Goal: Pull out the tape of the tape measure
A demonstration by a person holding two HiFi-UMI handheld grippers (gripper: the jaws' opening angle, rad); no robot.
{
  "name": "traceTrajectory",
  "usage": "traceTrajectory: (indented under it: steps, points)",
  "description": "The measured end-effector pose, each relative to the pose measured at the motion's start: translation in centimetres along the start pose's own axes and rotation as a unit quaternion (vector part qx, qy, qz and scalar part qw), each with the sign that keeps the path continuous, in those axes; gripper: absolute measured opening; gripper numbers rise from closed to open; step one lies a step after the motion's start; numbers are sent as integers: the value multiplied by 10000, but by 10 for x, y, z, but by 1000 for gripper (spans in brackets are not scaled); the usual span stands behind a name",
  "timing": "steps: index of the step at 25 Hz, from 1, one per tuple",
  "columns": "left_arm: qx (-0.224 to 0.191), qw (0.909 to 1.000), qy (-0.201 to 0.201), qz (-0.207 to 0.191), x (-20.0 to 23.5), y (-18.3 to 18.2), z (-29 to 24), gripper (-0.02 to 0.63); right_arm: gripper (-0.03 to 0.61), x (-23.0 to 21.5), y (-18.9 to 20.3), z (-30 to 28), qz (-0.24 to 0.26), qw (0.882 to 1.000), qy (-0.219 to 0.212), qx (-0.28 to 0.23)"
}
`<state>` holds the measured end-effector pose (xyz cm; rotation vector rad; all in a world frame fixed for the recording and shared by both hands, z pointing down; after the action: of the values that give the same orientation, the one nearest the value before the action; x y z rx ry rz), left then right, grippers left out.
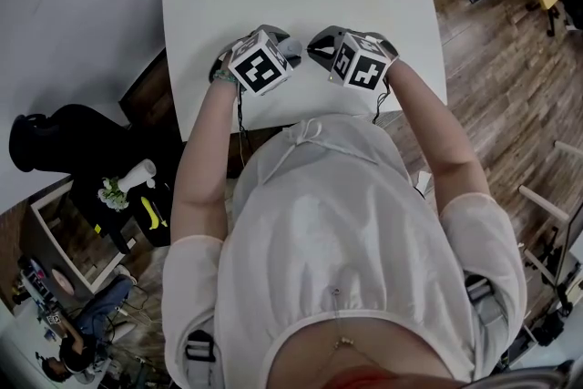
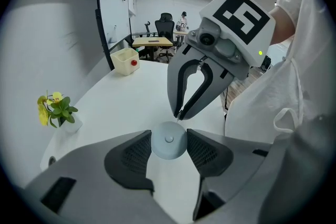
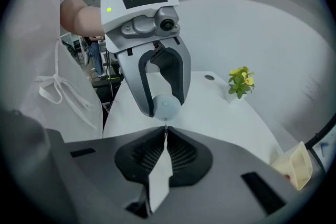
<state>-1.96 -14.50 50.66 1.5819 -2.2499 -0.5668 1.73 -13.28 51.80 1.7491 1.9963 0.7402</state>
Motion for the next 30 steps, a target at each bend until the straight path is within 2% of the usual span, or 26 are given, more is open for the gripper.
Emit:
traceTrajectory:
  steps: [9, 16, 22, 26, 30]
  points:
    - [-204, 9990, -94, 377, 5, -2, -8, 227, 20, -7, 14, 3, -638, 9977, 34, 243]
    - [-141, 9977, -396, 524, 21, 13, -4, 227, 20, -21, 37, 11, -963, 9942, 335, 347]
    - [-269, 9967, -388, 656, 23, 12, -5, 227, 20, -24, 49, 11, -1586, 9858, 498, 259]
    - [-288, 9963, -384, 706, 23, 14, -6, 227, 20, -24, 48, 12, -1675, 9838, 595, 244]
    - [-545, 9932, -232, 1003, 22, 15, -2, 227, 20, -25, 46, 16, -1799, 9814, 638, 187]
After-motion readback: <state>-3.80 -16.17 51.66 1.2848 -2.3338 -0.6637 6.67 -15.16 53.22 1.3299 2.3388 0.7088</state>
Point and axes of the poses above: the fingertips, and each gripper's own axes: z backward along the fingers, x to its left, y out of its underside, the point moved 2 cm from there along z, backward along the fingers
